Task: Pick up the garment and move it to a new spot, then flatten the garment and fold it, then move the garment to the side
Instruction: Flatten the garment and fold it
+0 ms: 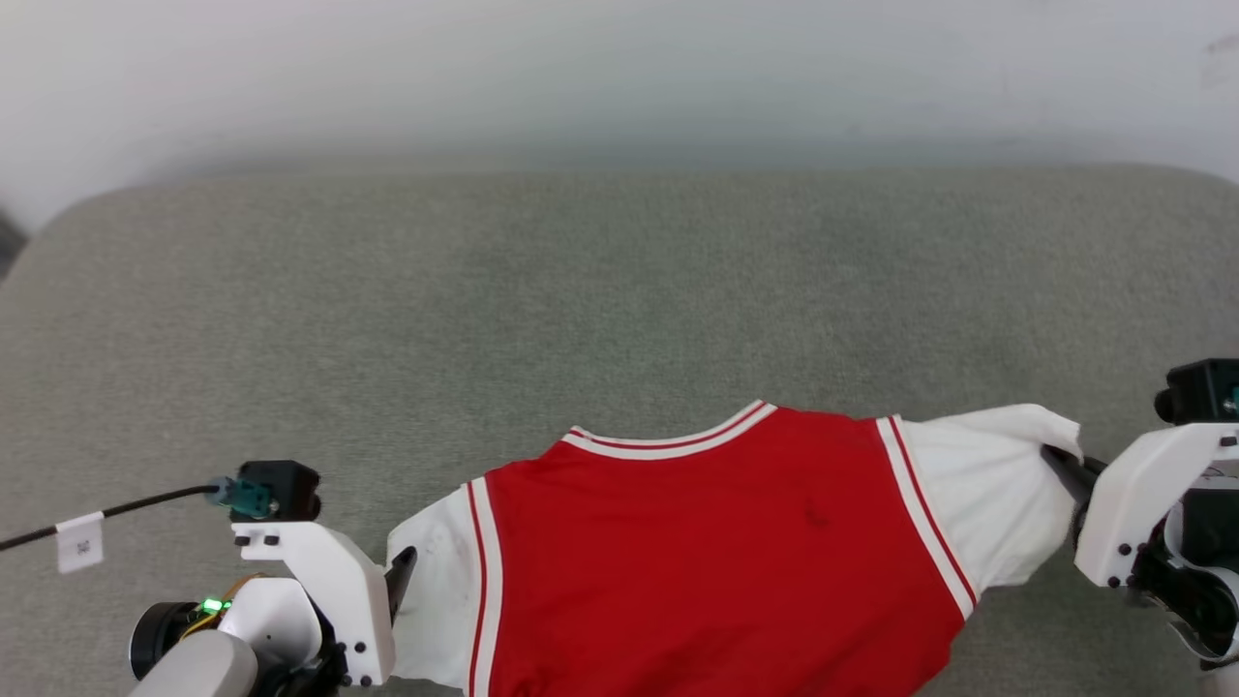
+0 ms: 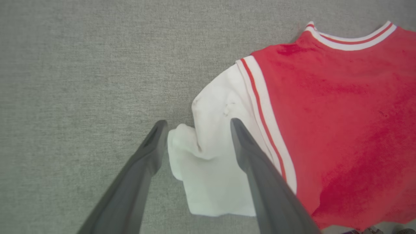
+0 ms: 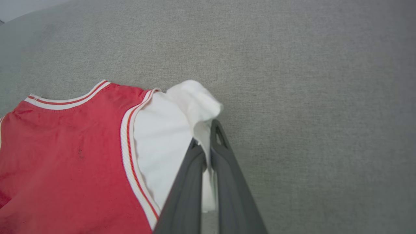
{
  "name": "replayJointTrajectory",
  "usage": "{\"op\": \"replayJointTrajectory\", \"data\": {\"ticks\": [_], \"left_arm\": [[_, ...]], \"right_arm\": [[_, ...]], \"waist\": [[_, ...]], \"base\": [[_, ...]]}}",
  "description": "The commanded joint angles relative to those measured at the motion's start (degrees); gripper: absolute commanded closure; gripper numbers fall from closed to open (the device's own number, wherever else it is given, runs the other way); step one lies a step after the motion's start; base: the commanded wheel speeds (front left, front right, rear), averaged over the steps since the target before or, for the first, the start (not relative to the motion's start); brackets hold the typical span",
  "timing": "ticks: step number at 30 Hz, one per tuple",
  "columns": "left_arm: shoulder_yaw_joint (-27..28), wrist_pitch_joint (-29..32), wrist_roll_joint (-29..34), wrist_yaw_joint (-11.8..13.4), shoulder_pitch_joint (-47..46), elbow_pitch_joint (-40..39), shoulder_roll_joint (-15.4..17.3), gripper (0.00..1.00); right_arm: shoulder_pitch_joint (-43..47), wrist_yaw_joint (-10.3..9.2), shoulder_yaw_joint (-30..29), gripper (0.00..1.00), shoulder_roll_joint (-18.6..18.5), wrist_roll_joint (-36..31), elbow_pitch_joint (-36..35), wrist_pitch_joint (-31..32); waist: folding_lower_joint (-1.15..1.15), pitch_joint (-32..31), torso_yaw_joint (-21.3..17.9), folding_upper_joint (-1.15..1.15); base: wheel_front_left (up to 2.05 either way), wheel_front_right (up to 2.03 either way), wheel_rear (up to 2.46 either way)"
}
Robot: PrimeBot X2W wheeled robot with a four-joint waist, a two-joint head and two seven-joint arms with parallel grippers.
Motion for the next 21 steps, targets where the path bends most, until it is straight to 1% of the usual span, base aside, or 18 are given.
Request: {"op": "replayJointTrajectory", "data": {"ticks": [1,4,7,9,10,11,12,13,14,15,18,21], "left_arm": [[0.07,1.27,-0.69,-0.09,-1.25,0.37,0.33,0.0],[-0.29,3.35,-1.05,0.3,-1.99,2.41,0.51,0.0],[-1.12,5.51,-1.62,-0.03,-2.83,5.19,0.22,0.0],[-1.53,6.36,-2.11,-0.35,-2.71,6.28,-0.04,0.0],[-2.83,8.46,-2.61,-1.1,-2.71,8.38,-0.42,0.0],[-2.83,8.46,-2.61,-1.1,-2.71,8.38,-0.42,0.0],[-3.39,9.44,-3.36,-1.65,-2.51,9.2,-0.93,0.24],[-3.84,9.94,-3.56,-2.01,-2.55,9.81,-1.41,0.74],[-4.51,10.81,-3.67,-2.5,-2.6,10.53,-1.56,1.0],[-5.06,11.54,-4.11,-2.98,-2.32,11.07,-1.8,1.0],[-4.5,9.82,-4.04,-3.27,-3.17,11.77,-2.43,1.0],[-3.21,5.41,-2.18,-3.31,-5.06,11.99,-2.19,1.0]], "right_arm": [[0.6,-0.02,-0.14,1.0,1.11,-0.79,-1.66,0.35],[1.58,-0.03,-0.54,1.0,2.5,-1.44,-5.0,1.13],[1.88,-0.02,-0.67,1.0,3.68,-1.6,-7.15,1.66],[2.03,-0.02,-0.69,1.0,3.83,-1.72,-7.63,1.88],[2.38,-0.02,-0.85,1.0,4.13,-1.84,-8.12,2.18],[2.38,-0.02,-0.85,1.0,4.13,-1.84,-8.12,2.18],[2.44,-0.02,-0.9,1.0,4.24,-1.89,-8.33,2.33],[2.45,-0.02,-0.9,1.0,4.39,-1.96,-8.53,2.34],[2.46,-0.02,-0.97,1.0,4.46,-2.01,-8.79,2.2],[2.44,-0.02,-1.02,1.0,4.48,-2.06,-8.89,2.06],[2.18,-0.02,-0.74,1.0,3.84,-2.41,-9.29,1.59],[1.53,-0.02,-0.54,1.0,3.46,-2.82,-9.26,0.48]], "waist": [[0.0,2.38,-2.05,0.0],[0.0,4.21,-3.09,0.0],[0.0,5.44,-3.91,0.0],[0.0,5.67,-4.13,0.0],[0.0,5.9,-4.42,0.0],[0.0,5.9,-4.42,0.0],[0.0,5.97,-4.5,0.0],[0.0,5.97,-4.58,0.0],[0.0,5.93,-4.65,0.0],[0.0,5.79,-4.68,0.0],[0.0,4.97,-4.55,0.0],[0.0,3.55,-4.17,0.0]], "base": [[0.0,0.0,0.0],[0.0,0.0,0.0],[0.0,0.0,0.0],[0.0,0.0,0.0],[0.0,0.0,0.0],[0.0,0.0,0.0],[0.0,0.0,0.0],[0.0,0.0,0.0],[0.0,0.0,0.0],[0.0,0.0,0.0],[0.0,0.0,0.0],[0.0,0.0,0.0]]}}
